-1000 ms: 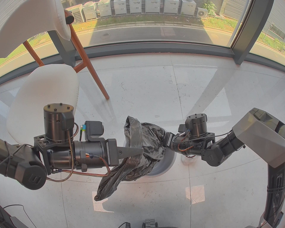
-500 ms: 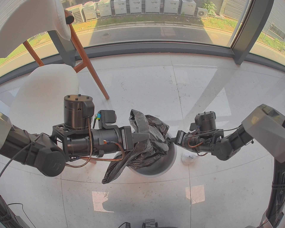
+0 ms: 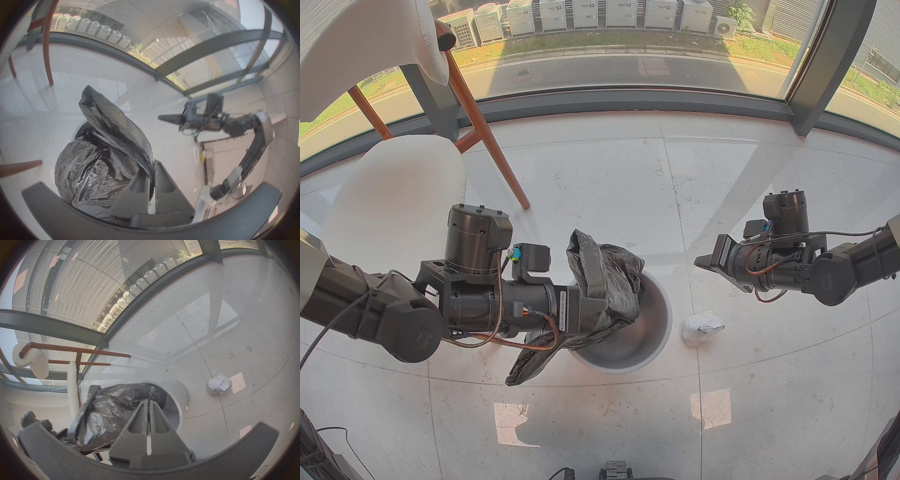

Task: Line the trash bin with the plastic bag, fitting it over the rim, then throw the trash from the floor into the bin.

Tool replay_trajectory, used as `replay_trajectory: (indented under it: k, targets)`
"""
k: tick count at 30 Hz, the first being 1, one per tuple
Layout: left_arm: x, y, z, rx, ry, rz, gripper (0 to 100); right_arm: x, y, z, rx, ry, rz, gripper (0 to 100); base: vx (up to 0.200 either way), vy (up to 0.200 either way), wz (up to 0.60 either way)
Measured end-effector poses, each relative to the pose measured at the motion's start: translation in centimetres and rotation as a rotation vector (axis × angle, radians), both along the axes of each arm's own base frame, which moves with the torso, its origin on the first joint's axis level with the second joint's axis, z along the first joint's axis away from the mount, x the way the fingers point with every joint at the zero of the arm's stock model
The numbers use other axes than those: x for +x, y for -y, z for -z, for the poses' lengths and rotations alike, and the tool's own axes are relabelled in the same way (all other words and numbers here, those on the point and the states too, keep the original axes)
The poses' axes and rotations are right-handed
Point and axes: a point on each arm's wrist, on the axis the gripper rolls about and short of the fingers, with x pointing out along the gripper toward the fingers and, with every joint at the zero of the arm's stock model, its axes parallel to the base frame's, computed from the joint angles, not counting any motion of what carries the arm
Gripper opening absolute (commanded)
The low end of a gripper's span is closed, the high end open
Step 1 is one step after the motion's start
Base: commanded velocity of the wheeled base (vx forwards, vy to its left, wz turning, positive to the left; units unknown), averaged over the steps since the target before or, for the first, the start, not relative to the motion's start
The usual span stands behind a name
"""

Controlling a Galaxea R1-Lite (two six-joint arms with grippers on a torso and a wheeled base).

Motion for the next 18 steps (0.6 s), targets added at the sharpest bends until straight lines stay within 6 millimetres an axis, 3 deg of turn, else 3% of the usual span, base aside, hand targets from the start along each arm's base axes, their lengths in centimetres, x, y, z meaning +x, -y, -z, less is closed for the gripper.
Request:
replay_trajectory:
  k: [8, 18]
  targets:
    - [-0.8, -0.4, 1.4, 0.224, -0.07, 0.074, 0, -1.5, 0.5, -1.6, 0.008, 0.032, -0.003, 0, 0.0, 0.0, 0.0]
    - [1.8, 1.0, -2.0, 0.325, 0.065, 0.079, 0, -2.3, 0.8, -2.9, 0.016, 0.069, -0.004, 0, 0.0, 0.0, 0.0]
